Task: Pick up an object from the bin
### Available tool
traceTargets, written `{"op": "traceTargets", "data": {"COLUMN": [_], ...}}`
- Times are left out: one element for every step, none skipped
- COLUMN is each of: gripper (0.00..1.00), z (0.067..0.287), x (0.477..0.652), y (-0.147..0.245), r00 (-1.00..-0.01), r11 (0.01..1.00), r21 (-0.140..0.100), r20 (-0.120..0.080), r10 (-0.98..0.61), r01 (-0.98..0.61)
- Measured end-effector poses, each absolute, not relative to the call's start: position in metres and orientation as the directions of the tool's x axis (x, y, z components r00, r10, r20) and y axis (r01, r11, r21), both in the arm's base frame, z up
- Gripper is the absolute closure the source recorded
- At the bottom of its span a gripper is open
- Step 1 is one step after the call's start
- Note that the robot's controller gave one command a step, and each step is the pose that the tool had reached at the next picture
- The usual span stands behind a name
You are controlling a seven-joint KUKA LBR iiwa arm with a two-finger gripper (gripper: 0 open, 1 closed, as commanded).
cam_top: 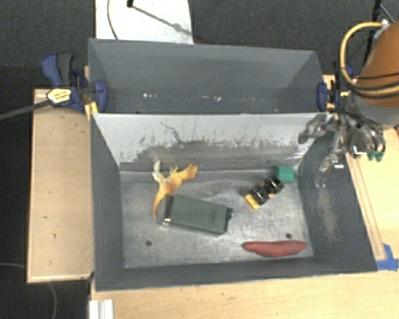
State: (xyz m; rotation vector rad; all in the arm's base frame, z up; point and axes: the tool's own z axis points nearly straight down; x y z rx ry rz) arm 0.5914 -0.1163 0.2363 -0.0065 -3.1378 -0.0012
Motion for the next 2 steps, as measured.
{"op": "traceTargets", "data": {"gripper": [0.0,0.0], "z": [0.241,0.187], "x": [0.593,0.586], "y": [-0.116,-0.114], "r00": [-1.0,-1.0], "r11": [1.0,1.0], "r21": [-0.001,-0.002], "r20": [-0.005,-0.01], "r10": [0.002,-0.018], "r01": [0.002,-0.018]}}
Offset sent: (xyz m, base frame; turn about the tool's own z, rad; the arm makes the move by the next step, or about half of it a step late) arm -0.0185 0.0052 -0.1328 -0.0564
